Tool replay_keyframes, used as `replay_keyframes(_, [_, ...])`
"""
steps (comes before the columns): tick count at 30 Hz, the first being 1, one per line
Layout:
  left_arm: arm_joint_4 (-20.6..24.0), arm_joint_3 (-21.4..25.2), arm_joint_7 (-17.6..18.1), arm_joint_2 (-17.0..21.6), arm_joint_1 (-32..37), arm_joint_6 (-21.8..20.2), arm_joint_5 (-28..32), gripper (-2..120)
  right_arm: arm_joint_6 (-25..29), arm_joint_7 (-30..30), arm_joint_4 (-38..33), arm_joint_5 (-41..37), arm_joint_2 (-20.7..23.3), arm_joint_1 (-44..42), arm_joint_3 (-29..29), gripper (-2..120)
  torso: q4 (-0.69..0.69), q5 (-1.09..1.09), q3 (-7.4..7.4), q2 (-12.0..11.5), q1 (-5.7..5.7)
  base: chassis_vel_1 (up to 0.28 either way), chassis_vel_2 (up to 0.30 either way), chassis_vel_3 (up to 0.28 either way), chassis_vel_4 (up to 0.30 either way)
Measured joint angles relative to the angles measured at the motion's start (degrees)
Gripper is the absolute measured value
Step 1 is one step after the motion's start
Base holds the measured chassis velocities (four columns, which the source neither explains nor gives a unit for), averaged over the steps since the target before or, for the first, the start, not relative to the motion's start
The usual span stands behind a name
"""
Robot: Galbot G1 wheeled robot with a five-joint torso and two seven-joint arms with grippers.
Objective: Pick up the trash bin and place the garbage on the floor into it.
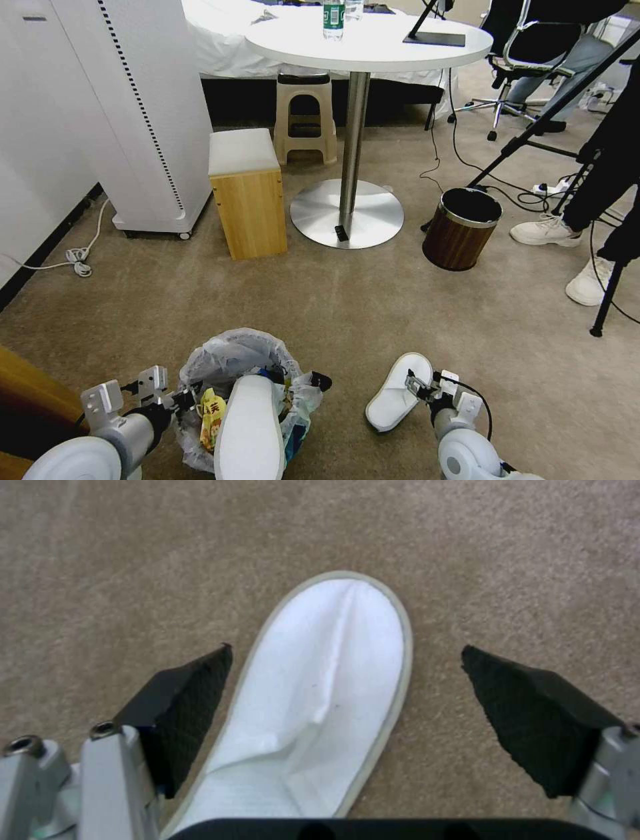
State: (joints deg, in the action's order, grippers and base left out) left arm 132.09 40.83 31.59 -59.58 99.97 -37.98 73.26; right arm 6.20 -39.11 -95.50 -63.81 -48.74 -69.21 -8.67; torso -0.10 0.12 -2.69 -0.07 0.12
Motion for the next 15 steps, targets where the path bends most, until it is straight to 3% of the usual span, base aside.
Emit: replay_keyframes(15, [0.94, 0.52, 0.03, 0.06, 0.21, 0.07, 0.62, 0, -0.95, 0.48, 2.35, 0.09, -1.04, 1.26, -1.22, 86, 0.01, 0.0, 0.0, 0.0, 0.0, 0.0, 0.0, 0.0, 0.0])
